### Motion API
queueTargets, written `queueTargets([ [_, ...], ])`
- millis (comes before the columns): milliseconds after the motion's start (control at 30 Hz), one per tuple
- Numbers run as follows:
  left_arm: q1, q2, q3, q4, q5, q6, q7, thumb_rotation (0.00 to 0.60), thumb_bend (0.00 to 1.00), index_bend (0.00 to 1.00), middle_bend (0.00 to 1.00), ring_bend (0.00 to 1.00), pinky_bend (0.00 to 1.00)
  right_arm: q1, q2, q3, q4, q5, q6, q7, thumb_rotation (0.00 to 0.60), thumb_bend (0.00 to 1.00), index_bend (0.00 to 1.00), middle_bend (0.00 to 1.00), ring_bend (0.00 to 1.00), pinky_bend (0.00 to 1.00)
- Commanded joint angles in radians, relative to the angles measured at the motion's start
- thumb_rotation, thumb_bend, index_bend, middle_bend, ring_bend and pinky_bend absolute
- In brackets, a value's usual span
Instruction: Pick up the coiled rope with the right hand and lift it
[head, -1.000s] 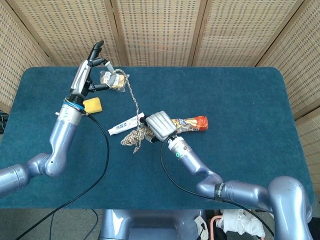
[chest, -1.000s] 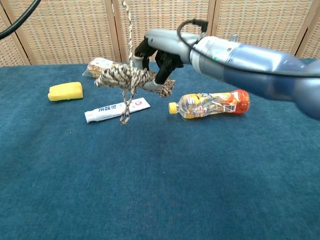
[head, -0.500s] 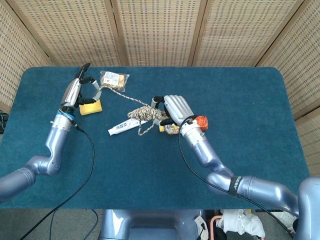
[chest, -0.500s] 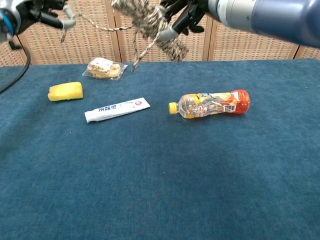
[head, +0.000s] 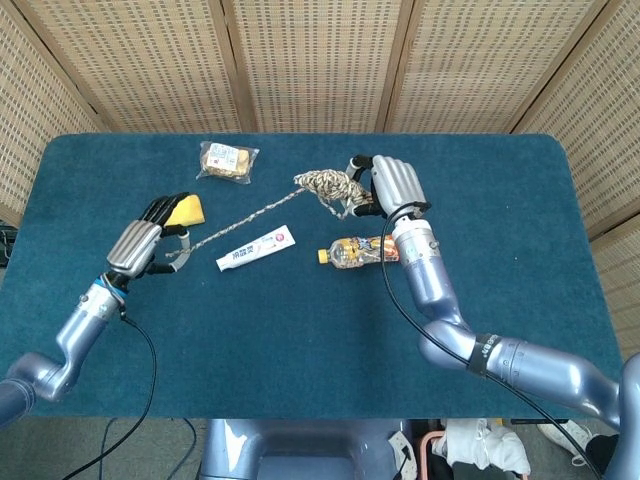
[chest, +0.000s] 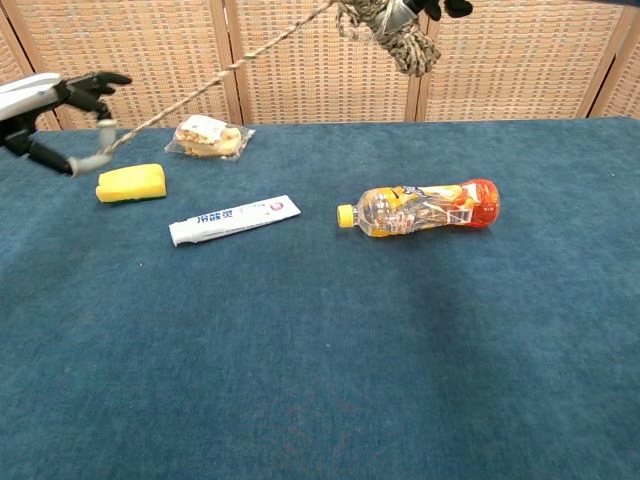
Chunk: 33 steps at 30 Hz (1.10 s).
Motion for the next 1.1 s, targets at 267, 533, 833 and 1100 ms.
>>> queueTargets([
  [267, 0.068, 0.072, 0.061, -0.052, 0.068, 0.046, 0.041, 0.600, 0.87, 0.78, 0.00, 0.00, 0.00, 0.017, -0.018, -0.032, 0.033, 0.022, 0.020, -0.019, 0.600, 0.76, 0.69, 0.81, 0.73, 0.88],
  [533, 0.074, 0.081, 0.044, -0.058, 0.071, 0.052, 0.020, 0.600, 0.63, 0.54, 0.00, 0.00, 0.00, 0.022, -0.028, -0.044, 0.029, 0.008, 0.022, -0.019, 0.600, 0.75, 0.69, 0.81, 0.73, 0.87],
  [833, 0.155, 0.286, -0.014, -0.414, -0.124, 0.013, 0.317, 0.600, 0.00, 0.00, 0.00, 0.00, 0.00, -0.001, -0.024, -0.105, 0.044, -0.216, 0.004, 0.033, 0.600, 0.75, 0.69, 0.81, 0.73, 0.87],
  [1100, 0.275, 0.397, -0.042, -0.727, -0.304, 0.180, 0.744, 0.600, 0.00, 0.00, 0.00, 0.00, 0.00, -0.012, -0.022, -0.132, 0.044, -0.297, 0.007, 0.042, 0.600, 0.75, 0.69, 0.81, 0.73, 0.87],
])
